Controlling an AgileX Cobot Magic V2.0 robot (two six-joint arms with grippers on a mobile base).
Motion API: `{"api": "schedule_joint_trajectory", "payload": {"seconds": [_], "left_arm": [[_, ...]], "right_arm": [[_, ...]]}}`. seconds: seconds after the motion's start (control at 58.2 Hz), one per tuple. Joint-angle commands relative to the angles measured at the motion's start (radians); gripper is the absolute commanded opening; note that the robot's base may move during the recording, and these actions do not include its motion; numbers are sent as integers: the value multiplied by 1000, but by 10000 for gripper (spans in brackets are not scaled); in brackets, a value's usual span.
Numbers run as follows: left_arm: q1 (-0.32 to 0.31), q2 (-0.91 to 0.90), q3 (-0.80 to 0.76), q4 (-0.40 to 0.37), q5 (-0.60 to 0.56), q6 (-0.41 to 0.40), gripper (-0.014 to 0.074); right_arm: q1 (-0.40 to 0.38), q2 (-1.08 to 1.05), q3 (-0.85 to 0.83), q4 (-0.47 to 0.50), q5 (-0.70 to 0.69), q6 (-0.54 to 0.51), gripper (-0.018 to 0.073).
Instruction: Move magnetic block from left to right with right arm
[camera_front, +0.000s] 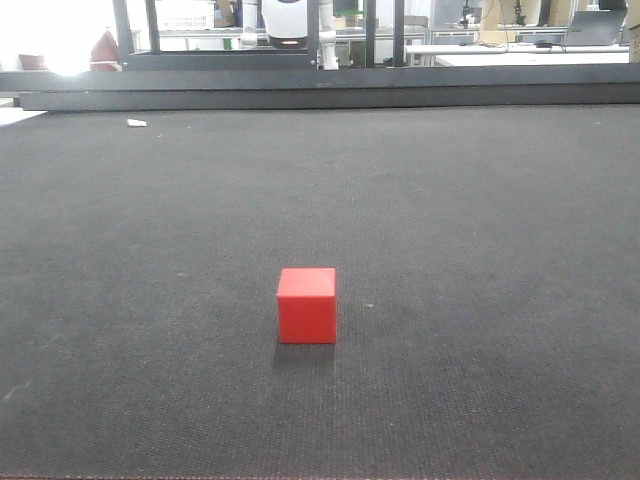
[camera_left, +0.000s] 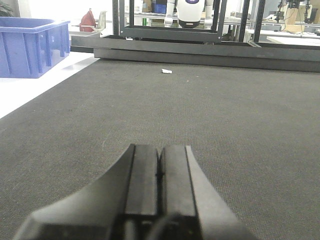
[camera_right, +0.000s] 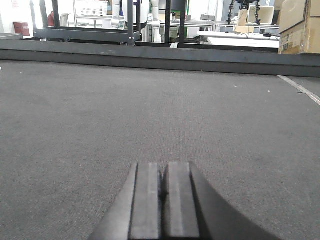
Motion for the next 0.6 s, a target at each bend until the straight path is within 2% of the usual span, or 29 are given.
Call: {"api": "schedule_joint_trajectory", "payload": {"seconds": [0.0,0.584], "left_arm": [[0,-8,10,-6,-83,-1,-117],[0,-8,10,-6,-83,-1,-117]], "right_arm": [[-2,-21,-2,1,-83,-9,54],[-2,-21,-2,1,-84,-9,54]]}}
